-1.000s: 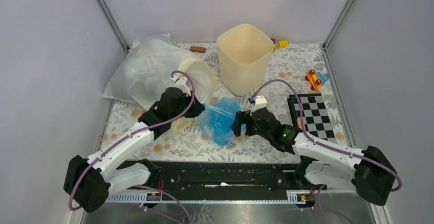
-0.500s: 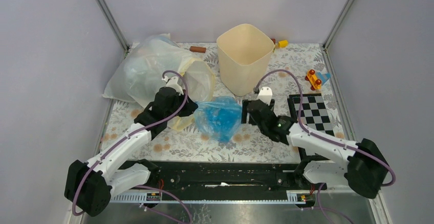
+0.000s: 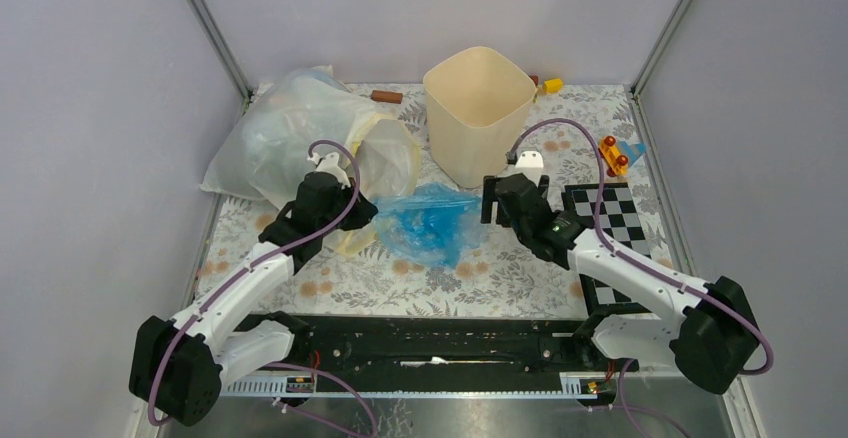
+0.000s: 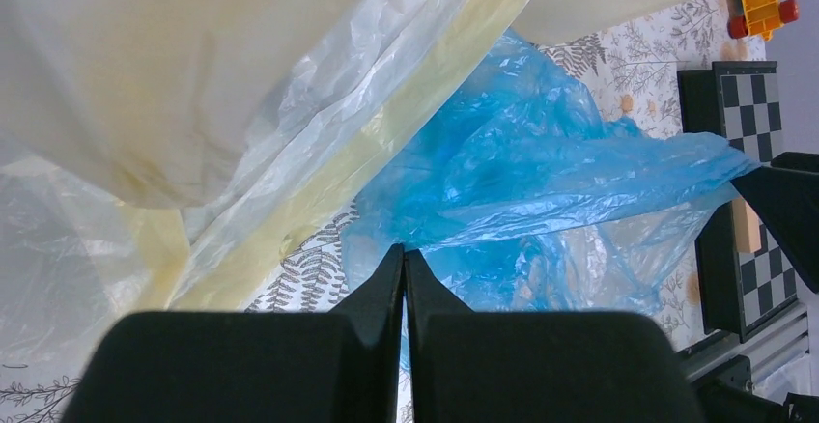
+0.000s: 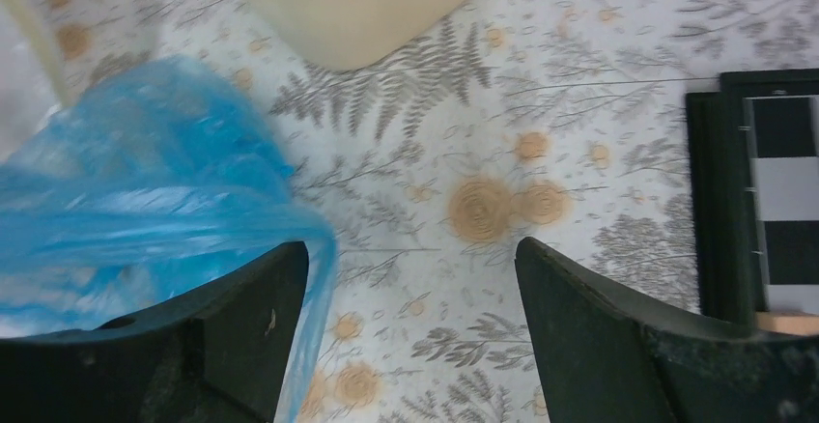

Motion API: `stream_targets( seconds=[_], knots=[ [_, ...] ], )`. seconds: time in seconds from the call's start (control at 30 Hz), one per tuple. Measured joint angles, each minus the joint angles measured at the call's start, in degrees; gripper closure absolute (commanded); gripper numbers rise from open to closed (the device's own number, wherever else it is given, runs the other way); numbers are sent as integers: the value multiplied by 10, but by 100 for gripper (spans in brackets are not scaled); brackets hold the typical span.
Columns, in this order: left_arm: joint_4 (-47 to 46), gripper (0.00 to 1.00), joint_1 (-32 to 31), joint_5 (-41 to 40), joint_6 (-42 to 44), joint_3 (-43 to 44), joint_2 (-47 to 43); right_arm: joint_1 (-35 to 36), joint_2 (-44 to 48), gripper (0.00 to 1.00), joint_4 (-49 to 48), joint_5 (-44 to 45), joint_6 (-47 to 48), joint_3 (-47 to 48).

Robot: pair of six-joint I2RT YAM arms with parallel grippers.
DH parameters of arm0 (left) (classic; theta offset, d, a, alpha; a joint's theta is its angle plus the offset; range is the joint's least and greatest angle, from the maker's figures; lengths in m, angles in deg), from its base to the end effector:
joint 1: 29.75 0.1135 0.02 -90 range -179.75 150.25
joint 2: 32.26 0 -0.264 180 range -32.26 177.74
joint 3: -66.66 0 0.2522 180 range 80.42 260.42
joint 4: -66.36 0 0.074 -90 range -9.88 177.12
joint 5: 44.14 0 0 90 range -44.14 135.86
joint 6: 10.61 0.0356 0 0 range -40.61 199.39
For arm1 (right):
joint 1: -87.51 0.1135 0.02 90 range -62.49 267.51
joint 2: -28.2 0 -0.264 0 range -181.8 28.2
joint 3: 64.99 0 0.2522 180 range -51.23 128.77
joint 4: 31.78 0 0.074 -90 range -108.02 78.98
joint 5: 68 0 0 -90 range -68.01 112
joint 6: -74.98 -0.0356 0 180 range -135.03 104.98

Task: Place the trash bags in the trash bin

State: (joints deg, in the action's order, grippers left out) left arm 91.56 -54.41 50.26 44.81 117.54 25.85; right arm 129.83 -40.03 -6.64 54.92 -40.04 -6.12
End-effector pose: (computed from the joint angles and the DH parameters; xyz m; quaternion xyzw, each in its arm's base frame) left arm 0.2017 -0.0956 0.2472 -0.0573 0.8741 -0.2671 0.4017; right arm 0.2027 0.1584 0.2588 0.0028 0.8589 0.0389 0.5106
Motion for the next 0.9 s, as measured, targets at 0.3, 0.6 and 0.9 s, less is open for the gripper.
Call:
stream_targets(
  seconds=[0.3, 0.6, 0.9],
  knots=[
    [0, 100, 0, 4, 0, -2, 0, -3, 53, 11, -91, -225, 8, -80],
    [-8, 100, 0, 4, 0, -10, 0, -3, 62, 0, -196, -346, -40, -196],
    [-8, 100, 0, 4, 0, -12, 0, -3, 109, 15, -301, -356, -83, -286]
  ],
)
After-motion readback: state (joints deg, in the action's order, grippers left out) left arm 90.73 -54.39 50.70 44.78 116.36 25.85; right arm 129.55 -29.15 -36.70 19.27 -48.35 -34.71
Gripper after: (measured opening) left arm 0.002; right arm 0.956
